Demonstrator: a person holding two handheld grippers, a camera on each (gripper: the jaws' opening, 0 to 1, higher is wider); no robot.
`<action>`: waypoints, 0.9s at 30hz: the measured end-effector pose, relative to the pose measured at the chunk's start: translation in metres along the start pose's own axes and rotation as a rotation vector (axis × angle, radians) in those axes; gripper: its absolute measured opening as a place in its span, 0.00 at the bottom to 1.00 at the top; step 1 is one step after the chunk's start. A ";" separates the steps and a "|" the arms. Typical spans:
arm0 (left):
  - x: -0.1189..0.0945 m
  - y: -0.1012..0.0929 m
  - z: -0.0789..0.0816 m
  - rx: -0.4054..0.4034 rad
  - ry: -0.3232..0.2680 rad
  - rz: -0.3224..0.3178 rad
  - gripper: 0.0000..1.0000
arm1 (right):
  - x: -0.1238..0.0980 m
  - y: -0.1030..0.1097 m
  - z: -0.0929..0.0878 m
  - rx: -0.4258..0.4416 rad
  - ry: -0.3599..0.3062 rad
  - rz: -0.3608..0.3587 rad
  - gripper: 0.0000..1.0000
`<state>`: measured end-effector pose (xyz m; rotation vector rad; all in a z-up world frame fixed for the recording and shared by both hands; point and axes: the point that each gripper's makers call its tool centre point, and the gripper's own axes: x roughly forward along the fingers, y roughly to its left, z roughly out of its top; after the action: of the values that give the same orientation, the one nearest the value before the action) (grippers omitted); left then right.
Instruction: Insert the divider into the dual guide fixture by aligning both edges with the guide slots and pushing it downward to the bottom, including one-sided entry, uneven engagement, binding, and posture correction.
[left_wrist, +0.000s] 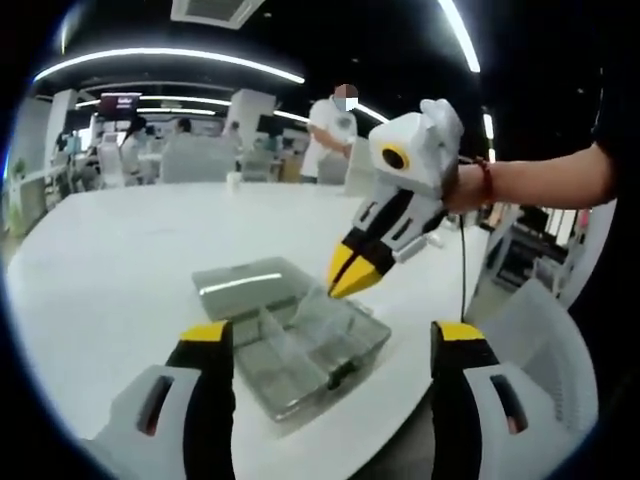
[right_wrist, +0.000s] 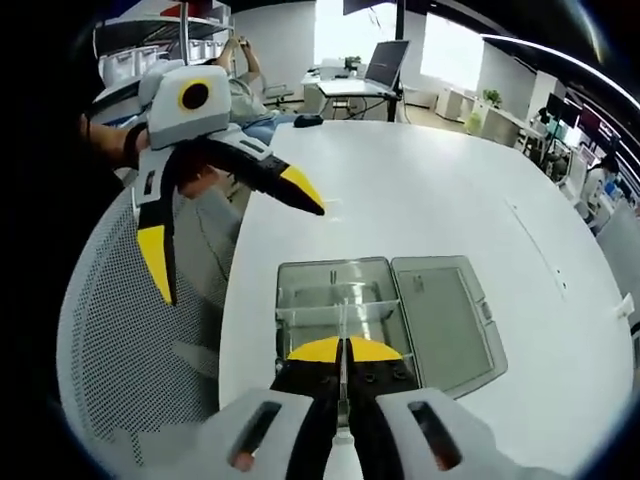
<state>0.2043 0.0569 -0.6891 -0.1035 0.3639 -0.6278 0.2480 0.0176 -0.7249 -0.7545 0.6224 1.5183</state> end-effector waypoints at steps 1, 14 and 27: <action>0.000 0.000 0.000 0.002 -0.001 0.000 0.79 | 0.000 0.001 0.000 -0.010 0.004 0.004 0.00; -0.001 0.002 -0.001 -0.003 0.002 0.001 0.77 | 0.005 0.004 0.003 -0.116 0.046 0.040 0.00; -0.002 0.002 0.000 0.000 0.001 0.006 0.77 | 0.013 0.004 0.004 -0.127 0.075 0.037 0.00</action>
<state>0.2040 0.0601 -0.6893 -0.1019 0.3648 -0.6221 0.2439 0.0287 -0.7324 -0.9049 0.6028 1.5805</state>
